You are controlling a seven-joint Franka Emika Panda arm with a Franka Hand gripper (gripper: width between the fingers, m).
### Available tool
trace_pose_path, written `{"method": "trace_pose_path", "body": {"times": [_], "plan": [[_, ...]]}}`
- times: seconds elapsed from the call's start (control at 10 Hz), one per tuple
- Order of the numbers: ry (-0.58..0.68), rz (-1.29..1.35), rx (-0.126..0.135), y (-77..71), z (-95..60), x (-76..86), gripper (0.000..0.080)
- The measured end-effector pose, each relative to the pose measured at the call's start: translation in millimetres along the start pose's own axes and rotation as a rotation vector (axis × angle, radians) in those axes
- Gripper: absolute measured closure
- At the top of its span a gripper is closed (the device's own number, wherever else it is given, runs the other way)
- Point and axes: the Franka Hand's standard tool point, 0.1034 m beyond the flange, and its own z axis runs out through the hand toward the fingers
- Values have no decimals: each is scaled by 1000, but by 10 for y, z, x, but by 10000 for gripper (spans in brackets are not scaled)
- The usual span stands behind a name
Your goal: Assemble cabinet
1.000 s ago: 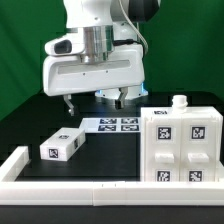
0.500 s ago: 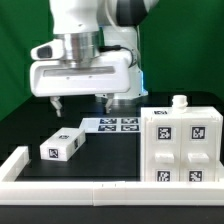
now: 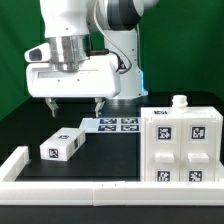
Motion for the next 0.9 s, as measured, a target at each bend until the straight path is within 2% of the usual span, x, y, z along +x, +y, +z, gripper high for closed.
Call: {"method": "trace_pose_path", "body": {"times": [0.1, 0.2, 0.4, 0.9], "plan": [[6, -18, -1, 22, 28, 18, 2], [16, -52, -10, 146, 95, 51, 2], [25, -118, -24, 283, 203, 60, 2], [16, -178, -36, 360, 432, -5, 2]]}}
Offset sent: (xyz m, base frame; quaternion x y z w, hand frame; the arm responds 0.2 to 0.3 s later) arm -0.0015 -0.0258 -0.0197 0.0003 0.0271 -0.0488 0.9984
